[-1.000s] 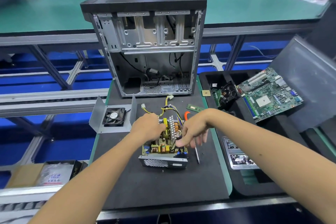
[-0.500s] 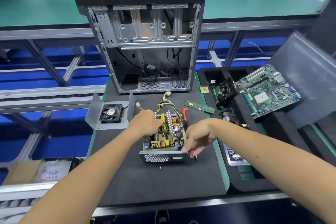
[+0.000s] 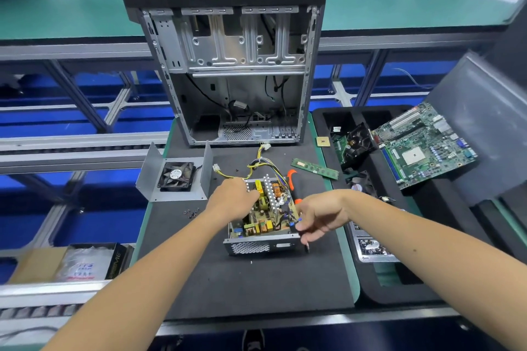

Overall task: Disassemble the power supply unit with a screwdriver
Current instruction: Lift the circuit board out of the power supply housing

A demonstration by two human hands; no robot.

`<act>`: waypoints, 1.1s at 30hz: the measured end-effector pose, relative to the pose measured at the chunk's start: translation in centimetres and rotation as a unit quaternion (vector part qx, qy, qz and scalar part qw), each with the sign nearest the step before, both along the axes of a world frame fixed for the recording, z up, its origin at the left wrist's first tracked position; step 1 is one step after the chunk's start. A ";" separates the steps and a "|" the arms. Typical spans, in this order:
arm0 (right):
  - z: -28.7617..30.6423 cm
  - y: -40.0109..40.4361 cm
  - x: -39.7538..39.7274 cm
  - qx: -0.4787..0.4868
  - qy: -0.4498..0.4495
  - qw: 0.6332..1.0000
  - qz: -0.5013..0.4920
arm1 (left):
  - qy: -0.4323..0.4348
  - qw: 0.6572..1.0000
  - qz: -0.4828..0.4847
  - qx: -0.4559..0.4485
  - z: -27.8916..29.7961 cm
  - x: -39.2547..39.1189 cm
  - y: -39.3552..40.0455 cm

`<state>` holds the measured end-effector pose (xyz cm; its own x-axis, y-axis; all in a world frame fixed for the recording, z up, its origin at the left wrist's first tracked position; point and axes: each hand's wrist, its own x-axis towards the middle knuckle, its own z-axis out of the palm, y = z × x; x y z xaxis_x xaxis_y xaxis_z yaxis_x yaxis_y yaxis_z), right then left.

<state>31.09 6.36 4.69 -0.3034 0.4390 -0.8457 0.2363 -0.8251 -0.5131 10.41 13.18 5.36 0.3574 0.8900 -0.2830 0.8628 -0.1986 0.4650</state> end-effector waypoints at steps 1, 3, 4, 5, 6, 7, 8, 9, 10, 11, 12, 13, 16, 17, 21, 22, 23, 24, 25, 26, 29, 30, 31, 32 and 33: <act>0.2 0.1 0.4 0.009 0.000 1.000 0.006 | -0.007 1.000 0.007 -0.003 0.0 0.1 0.0; 0.8 0.2 1.1 0.025 0.003 1.000 0.008 | -0.019 1.000 0.023 -0.010 0.1 0.4 -0.1; 1.1 0.3 1.4 0.038 0.005 0.999 0.006 | -0.026 0.999 0.031 -0.015 0.1 0.5 0.0; 1.3 0.3 1.7 0.048 0.009 0.999 0.008 | -0.034 0.998 0.037 -0.022 0.2 0.7 0.1; 1.6 0.4 1.9 0.052 0.018 0.998 0.017 | -0.038 0.998 0.042 -0.028 0.3 0.8 0.2; 1.8 0.5 2.1 0.050 0.032 0.998 0.027 | -0.038 0.998 0.044 -0.035 0.5 0.8 0.3; 1.9 0.5 2.2 0.045 0.047 0.997 0.036 | -0.039 0.997 0.044 -0.044 0.7 0.9 0.5; 2.0 0.5 2.4 0.041 0.058 0.996 0.048 | -0.041 0.997 0.041 -0.055 0.9 0.9 0.6; 2.1 0.6 2.7 0.039 0.065 0.995 0.061 | -0.044 0.996 0.038 -0.066 1.0 1.0 0.7; 2.1 0.8 2.9 0.038 0.072 0.994 0.075 | -0.046 0.995 0.036 -0.076 1.2 1.0 0.7; 2.2 0.9 3.0 0.039 0.076 0.992 0.091 | -0.046 0.995 0.035 -0.084 1.3 1.0 0.8; 2.3 1.0 3.0 0.041 0.076 0.991 0.103 | -0.047 0.994 0.036 -0.090 1.4 1.1 0.8; 2.5 1.2 3.3 0.048 0.053 0.990 0.124 | -0.060 0.991 0.046 -0.110 1.7 1.3 0.7; 2.7 1.3 3.5 0.049 0.051 0.989 0.127 | -0.068 0.990 0.052 -0.116 1.8 1.4 0.6; 3.1 1.4 4.1 0.054 0.069 0.989 0.120 | -0.088 0.987 0.064 -0.116 2.1 1.5 0.5; 3.2 1.4 4.2 0.057 0.067 0.989 0.116 | -0.090 0.988 0.062 -0.111 2.3 1.6 0.5; 3.2 1.5 4.2 0.061 0.064 0.989 0.115 | -0.091 0.988 0.060 -0.105 2.4 1.7 0.5; 3.2 1.5 4.1 0.066 0.063 0.989 0.116 | -0.091 0.989 0.057 -0.100 2.6 1.7 0.6; 3.3 1.5 4.0 0.073 0.064 0.988 0.118 | -0.089 0.990 0.054 -0.094 2.8 1.7 0.7; 3.4 1.5 4.0 0.080 0.068 0.988 0.117 | -0.088 0.991 0.053 -0.088 3.0 1.6 0.9; 3.7 1.8 3.9 0.094 0.088 0.986 0.108 | -0.090 0.992 0.055 -0.069 3.8 1.2 1.5; 3.9 1.9 3.7 0.100 0.094 0.985 0.105 | -0.090 0.992 0.059 -0.061 4.0 1.0 1.7; 4.0 2.1 3.5 0.108 0.099 0.984 0.104 | -0.092 0.992 0.064 -0.054 4.3 0.8 1.9; 4.2 2.3 3.2 0.120 0.104 0.982 0.102 | -0.094 0.992 0.069 -0.046 4.6 0.6 2.2; 4.4 2.6 2.9 0.133 0.108 0.980 0.099 | -0.095 0.992 0.072 -0.033 4.8 0.5 2.5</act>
<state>34.01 8.93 9.06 -0.5642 0.5491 -0.6166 0.2414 -0.6045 -0.7592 10.88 15.64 10.19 0.2803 0.9175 -0.2823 0.7749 -0.0427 0.6306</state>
